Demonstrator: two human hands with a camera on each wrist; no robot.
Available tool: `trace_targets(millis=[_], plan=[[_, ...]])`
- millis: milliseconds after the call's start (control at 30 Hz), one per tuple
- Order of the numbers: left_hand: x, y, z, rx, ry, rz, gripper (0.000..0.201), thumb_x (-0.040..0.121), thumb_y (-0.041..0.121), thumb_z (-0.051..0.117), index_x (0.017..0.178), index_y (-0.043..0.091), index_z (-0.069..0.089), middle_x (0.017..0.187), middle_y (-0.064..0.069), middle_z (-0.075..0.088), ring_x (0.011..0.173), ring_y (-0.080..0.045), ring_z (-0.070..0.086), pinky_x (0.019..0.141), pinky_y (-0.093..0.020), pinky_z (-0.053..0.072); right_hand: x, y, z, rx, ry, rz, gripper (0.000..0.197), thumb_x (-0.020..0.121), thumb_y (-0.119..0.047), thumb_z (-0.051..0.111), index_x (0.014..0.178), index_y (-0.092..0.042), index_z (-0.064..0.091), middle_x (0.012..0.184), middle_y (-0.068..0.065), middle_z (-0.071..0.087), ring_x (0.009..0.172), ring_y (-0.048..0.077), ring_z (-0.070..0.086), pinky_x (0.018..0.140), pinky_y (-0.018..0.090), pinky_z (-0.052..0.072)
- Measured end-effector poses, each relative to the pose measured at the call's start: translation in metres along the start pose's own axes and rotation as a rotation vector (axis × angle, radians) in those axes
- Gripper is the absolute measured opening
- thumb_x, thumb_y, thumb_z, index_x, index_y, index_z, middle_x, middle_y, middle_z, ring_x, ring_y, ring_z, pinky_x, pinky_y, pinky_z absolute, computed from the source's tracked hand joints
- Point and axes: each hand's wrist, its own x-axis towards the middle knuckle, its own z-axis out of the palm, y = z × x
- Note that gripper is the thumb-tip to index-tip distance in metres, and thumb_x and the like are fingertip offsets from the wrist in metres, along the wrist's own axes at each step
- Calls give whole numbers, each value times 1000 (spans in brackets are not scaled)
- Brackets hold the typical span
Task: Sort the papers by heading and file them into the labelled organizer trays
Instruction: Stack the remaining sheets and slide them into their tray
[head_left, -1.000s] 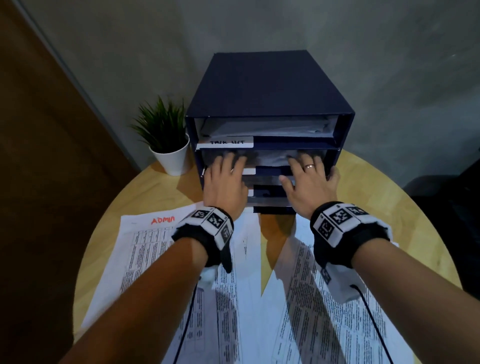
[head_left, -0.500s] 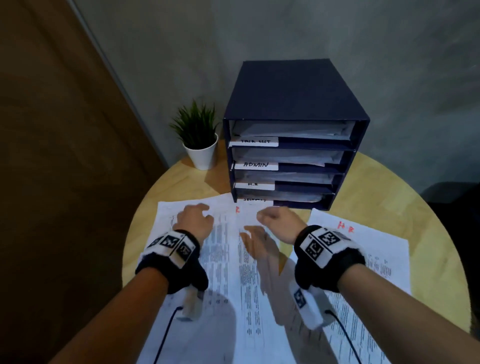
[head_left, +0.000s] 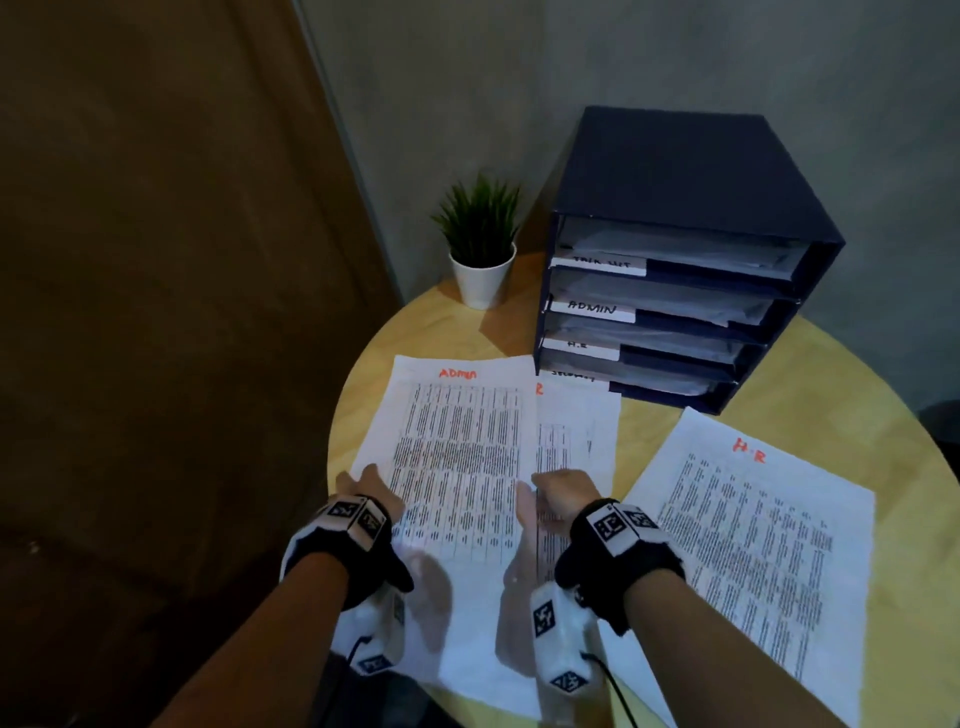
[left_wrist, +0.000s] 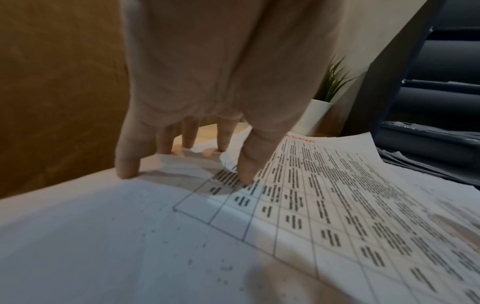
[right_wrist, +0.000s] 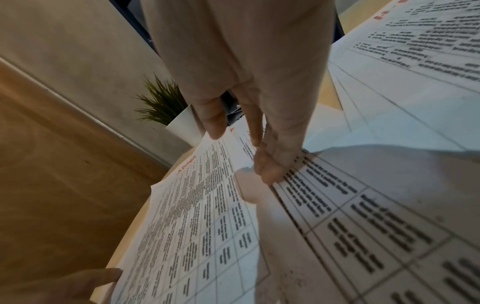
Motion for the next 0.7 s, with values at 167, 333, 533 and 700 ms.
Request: trace_targets(millis=[167, 333, 533, 700], plan=[[-10, -6, -5, 89, -28, 56, 61, 96, 13, 39, 152, 18, 14, 159, -12, 4, 140, -35, 28, 113, -42, 34, -4, -1, 5, 26, -5, 22, 35, 96, -18, 50, 63, -6, 45, 59, 11, 42, 56, 22, 41, 66, 34, 35], [-5, -13, -3, 80, -24, 97, 68, 90, 11, 45, 150, 27, 17, 156, -5, 4, 133, -38, 35, 104, -49, 42, -9, 0, 17, -227, 12, -11, 14, 92, -12, 53, 106, -9, 52, 103, 18, 50, 72, 23, 48, 62, 25, 38], [-5, -17, -5, -88, -19, 112, 69, 87, 11, 48, 149, 24, 20, 153, -9, 21, 120, -37, 52, 97, -49, 50, -19, 2, 33, -212, -3, -109, 65, 96, -2, 42, 151, -8, 8, 156, 15, 20, 139, 32, 33, 107, 36, 36], [-9, -23, -10, -321, 62, 111, 62, 93, 19, 47, 150, 12, 21, 153, -14, 26, 126, -35, 47, 96, -37, 46, -26, 4, 22, -171, -11, -173, 56, 95, -2, 44, 148, -4, 25, 154, 15, 30, 138, 30, 36, 111, 36, 33]])
